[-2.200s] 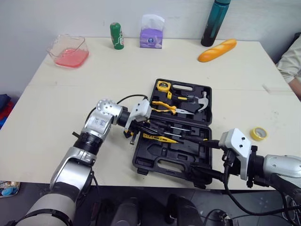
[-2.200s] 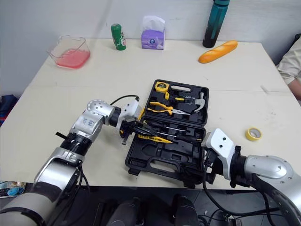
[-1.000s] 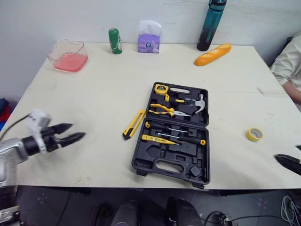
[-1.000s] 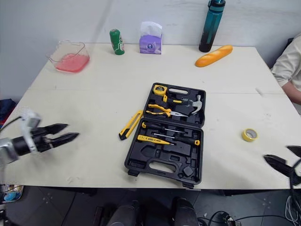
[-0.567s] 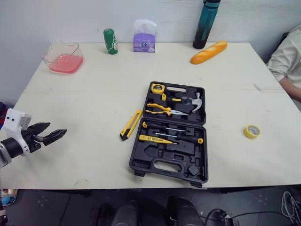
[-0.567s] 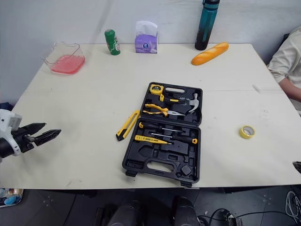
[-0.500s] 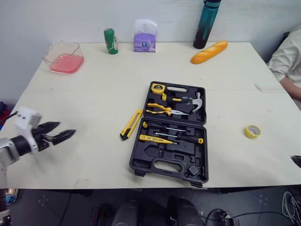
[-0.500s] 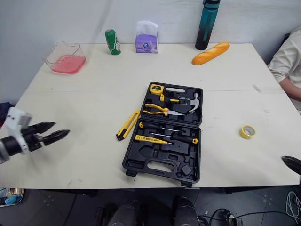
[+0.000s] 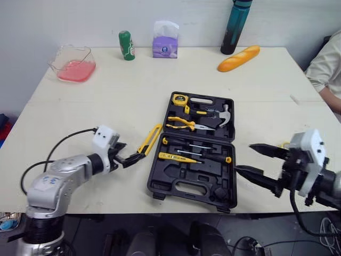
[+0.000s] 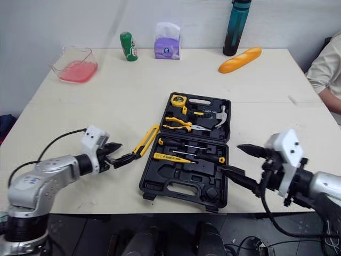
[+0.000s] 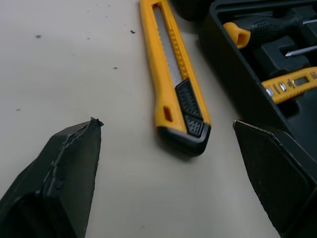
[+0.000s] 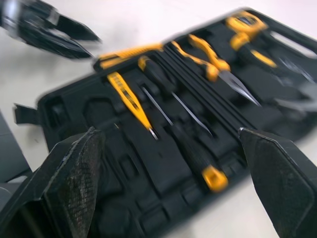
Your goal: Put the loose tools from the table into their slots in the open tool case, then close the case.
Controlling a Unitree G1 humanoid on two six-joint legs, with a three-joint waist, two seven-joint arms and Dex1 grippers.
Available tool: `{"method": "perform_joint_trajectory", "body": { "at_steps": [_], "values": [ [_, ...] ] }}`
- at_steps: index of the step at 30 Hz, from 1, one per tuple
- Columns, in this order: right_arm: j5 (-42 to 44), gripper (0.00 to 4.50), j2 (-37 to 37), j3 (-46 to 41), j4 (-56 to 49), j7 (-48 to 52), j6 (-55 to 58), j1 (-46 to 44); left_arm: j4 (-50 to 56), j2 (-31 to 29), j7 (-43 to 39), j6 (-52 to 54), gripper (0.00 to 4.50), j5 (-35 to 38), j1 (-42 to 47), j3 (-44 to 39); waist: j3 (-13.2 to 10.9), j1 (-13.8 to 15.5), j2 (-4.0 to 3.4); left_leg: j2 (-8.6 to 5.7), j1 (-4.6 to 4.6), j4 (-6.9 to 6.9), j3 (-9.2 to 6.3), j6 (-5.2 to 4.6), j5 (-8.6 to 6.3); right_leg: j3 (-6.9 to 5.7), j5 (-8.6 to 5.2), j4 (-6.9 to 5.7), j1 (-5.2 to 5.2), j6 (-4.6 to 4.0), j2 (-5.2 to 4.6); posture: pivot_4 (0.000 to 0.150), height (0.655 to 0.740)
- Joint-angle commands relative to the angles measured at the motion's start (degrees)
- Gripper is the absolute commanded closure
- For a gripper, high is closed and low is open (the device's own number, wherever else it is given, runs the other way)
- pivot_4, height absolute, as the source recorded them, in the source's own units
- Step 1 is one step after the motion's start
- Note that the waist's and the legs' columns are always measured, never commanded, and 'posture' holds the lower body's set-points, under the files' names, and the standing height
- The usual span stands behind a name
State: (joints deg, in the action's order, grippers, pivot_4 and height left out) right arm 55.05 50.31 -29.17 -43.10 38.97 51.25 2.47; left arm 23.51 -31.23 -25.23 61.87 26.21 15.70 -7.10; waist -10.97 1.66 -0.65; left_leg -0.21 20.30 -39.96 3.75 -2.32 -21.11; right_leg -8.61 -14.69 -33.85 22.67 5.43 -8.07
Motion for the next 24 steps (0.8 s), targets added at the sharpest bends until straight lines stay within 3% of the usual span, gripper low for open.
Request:
{"method": "perform_joint_trajectory", "body": {
  "at_steps": [1, 6, 10, 13, 16, 19, 22, 24],
  "values": [
    [2.87, 0.00, 0.76, 3.48, -1.40, -2.50, 0.15, -4.95, -2.55, 1.33, 2.71, -1.32, 0.02, -3.16, 3.01, 4.09, 0.00, 0.06, 0.00, -0.01, 0.00, 0.00, 0.00, 0.00, 0.01, 0.01, 0.00, 0.00, 0.01, 0.00, 0.01, 0.150, 0.7327],
    [2.30, 0.00, -0.44, 12.51, -2.53, -3.74, -0.70, -11.22, -8.43, 2.72, 4.76, -5.62, 0.02, -9.55, 6.15, 12.52, 0.00, 0.94, 0.00, 0.00, -0.01, 0.00, -0.01, 0.01, 0.05, 0.07, 0.00, 0.01, 0.00, 0.00, 0.32, 0.150, 0.7327],
    [1.44, 0.00, -2.49, 17.47, -1.70, -5.31, -1.44, -15.72, -11.92, 5.64, 6.71, -6.98, 0.02, -11.64, 7.54, 13.40, 0.02, 1.64, -0.01, 0.00, -0.02, -0.07, 0.00, -0.01, 0.07, 0.13, 0.00, 0.12, 0.00, 0.00, 0.21, 0.150, 0.7327],
    [0.55, 0.00, -3.77, 20.15, -1.24, -5.68, -1.81, -18.11, -13.58, 6.96, 6.93, -6.95, 0.85, -12.35, 7.90, 13.43, 0.03, 1.78, -0.03, -0.03, -0.04, -0.08, -0.03, -0.02, 0.11, 0.11, 0.00, 0.08, 0.00, 0.00, -0.08, 0.150, 0.7327],
    [-0.38, 0.00, -4.34, 21.25, -0.68, -5.65, -2.45, -18.73, -15.46, 7.85, 6.48, -7.70, 2.16, -13.09, 8.52, 14.24, 0.04, 1.96, -0.05, -0.03, -0.03, -0.06, -0.03, -0.02, 0.11, 0.07, 0.00, 0.08, 0.01, -0.01, -0.10, 0.150, 0.7327],
    [-1.37, 0.00, -4.56, 21.92, -0.20, -5.44, -3.34, -18.71, -17.47, 9.30, 6.02, -7.31, 2.16, -13.14, 9.46, 14.41, 0.04, 2.68, -0.05, -0.09, -0.02, -0.07, -0.02, -0.07, 0.14, 0.02, 0.00, 0.09, 0.00, 0.00, -0.17, 0.150, 0.7327],
    [-2.04, 0.00, -4.65, 22.11, -0.01, -5.19, -3.91, -18.45, -17.43, 8.49, 4.98, -8.24, 2.85, -13.35, 9.17, 13.55, 0.05, 2.82, -0.05, -0.12, -0.02, -0.07, -0.02, -0.09, 0.15, -0.02, 0.00, 0.08, -0.01, 0.00, -0.26, 0.150, 0.7327],
    [-2.55, 0.00, -4.65, 22.17, 0.12, -5.00, -4.36, -18.22, -17.39, 7.65, 4.38, -8.52, 2.86, -13.28, 9.07, 12.66, 0.05, 2.75, -0.05, -0.12, -0.02, -0.07, -0.02, -0.09, 0.15, -0.05, 0.00, 0.08, -0.01, 0.00, -0.28, 0.150, 0.7327]
  ]
}}
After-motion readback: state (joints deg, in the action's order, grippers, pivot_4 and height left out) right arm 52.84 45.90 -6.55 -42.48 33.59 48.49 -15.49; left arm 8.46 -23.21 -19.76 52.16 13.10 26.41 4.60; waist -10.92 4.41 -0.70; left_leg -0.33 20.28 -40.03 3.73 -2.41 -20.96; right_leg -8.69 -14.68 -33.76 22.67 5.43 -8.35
